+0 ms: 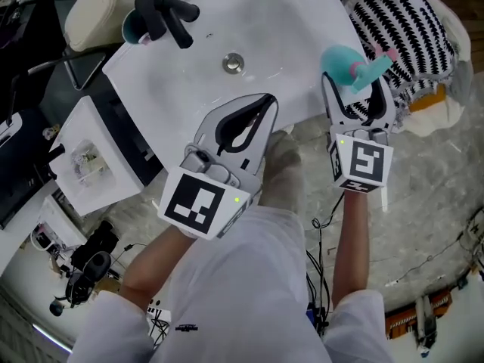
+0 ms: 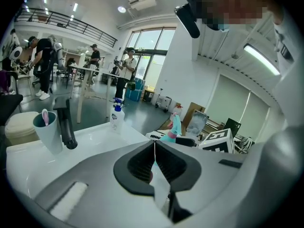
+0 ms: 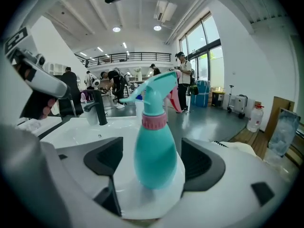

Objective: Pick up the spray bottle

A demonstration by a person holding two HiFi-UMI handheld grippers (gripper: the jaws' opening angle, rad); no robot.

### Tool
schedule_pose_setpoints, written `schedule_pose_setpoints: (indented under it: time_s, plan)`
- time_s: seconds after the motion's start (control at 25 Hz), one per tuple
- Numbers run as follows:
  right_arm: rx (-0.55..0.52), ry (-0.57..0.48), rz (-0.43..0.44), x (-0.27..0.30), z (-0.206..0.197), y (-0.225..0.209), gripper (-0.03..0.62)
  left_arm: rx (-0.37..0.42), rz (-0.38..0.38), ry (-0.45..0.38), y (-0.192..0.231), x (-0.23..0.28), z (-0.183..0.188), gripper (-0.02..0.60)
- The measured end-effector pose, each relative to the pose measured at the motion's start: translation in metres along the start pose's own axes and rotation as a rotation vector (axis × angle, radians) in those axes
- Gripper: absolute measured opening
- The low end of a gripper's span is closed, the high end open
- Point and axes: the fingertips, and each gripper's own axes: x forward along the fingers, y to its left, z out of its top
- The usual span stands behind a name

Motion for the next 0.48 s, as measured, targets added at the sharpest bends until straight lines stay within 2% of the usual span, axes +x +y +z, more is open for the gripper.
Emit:
schedule_pose_setpoints:
  time_s: [0.48]
  plan:
    - [-0.008, -0.001, -0.015, 0.026, -0.017, -0.007, 0.331, -0.012, 0.003, 0.021, 0.008, 0.012, -0.019, 0.008]
